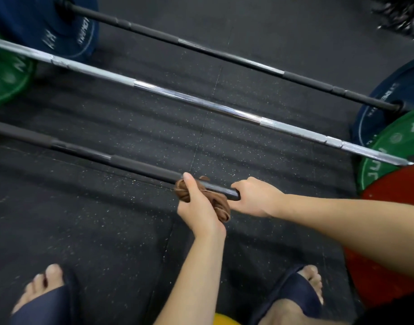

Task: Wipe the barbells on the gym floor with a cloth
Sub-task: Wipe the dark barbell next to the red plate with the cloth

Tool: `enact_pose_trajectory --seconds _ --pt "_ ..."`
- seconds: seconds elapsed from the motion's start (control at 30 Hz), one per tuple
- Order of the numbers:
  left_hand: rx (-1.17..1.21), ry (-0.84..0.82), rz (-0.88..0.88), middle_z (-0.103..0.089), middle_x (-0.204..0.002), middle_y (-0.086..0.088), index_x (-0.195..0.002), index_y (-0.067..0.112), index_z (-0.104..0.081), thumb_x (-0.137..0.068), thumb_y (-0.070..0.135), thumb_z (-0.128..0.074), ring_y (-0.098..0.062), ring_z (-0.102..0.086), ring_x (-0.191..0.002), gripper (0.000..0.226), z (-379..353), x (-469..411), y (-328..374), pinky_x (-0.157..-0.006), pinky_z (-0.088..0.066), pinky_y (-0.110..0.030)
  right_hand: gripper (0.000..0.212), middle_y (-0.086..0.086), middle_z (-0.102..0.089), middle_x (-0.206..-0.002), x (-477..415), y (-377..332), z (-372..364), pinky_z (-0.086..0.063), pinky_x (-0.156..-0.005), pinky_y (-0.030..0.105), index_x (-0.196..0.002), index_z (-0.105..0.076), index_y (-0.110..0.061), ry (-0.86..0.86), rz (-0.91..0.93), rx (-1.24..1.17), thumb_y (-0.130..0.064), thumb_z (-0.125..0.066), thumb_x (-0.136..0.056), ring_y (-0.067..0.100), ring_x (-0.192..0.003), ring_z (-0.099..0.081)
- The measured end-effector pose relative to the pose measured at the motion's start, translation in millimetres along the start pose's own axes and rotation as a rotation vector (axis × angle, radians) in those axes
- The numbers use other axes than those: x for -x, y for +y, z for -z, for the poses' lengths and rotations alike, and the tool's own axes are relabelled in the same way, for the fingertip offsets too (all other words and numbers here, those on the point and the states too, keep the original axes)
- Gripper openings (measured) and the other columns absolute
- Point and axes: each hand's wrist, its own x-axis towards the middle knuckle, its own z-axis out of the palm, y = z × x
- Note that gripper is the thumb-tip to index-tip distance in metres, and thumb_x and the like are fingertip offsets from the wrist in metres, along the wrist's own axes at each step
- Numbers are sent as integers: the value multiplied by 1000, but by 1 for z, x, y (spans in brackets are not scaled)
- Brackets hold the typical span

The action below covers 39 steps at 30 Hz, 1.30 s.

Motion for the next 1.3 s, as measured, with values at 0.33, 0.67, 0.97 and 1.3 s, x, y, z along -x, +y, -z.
enact_pose_trajectory --seconds 0.33,0.67,0.97,1.3 --pt "120 52 32 -72 -111 -3 -110 14 -59 -92 53 -71 -19 -76 -86 44 2 -14 31 -83 -63 -39 56 -3 -62 -72 1 9 -2 -45 -56 33 -83 -54 -23 -13 102 10 -78 -52 -84 15 -63 -60" --pt "31 54 49 -69 -96 4 -90 23 -55 -93 58 -67 -16 -72 -81 37 -4 1 11 -69 -57 -30 46 -5 -58 -101 60 59 20 -40 -73 35 -113 -40 -25 -229 33 98 -64 -56 -94 20 -88 -57" --pt "-107 -31 119 -65 -86 7 -91 19 -58 -93 59 -66 -12 -64 -70 41 -18 38 -51 -62 -50 -28 52 -12 -65 -134 117 134 26 -46 -98 26 -145 -53 -31 -125 14 24 -51 -58 -97 13 -119 -62" --pt "-45 98 -57 -66 -93 8 -92 21 -56 -93 58 -67 -9 -69 -76 38 -13 23 -35 -63 -53 -26 42 -29 -73 -90 88 151 40 -42 -76 6 -131 -68 -32 -313 68 -231 -40 -75 -90 -12 -79 -63"
